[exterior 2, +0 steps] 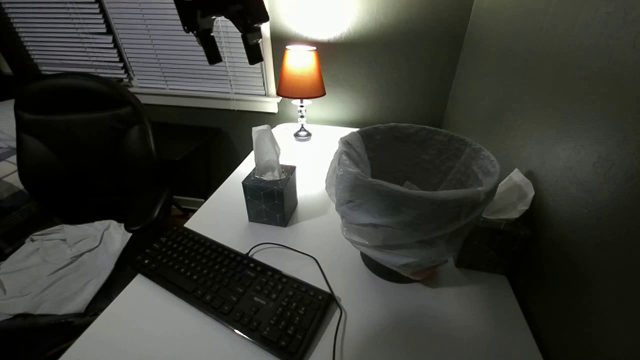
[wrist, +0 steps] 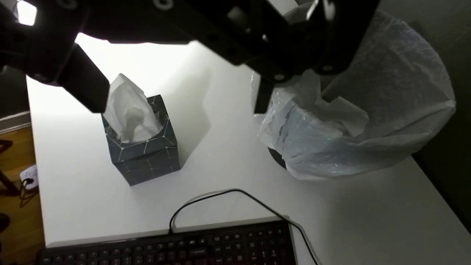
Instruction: Put one piece of tissue in the bin
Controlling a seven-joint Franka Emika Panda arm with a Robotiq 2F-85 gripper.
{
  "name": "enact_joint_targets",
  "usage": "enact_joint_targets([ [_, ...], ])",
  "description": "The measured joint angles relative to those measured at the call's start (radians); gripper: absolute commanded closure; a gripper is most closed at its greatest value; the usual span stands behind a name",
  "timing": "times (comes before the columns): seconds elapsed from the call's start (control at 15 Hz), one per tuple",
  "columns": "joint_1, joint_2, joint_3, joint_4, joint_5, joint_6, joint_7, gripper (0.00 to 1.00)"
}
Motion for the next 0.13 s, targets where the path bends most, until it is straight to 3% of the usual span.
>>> enact_joint_targets([
  [0.13,0.000,0.000,0.000,0.000,0.000,-0.001,-0.010,0.00],
])
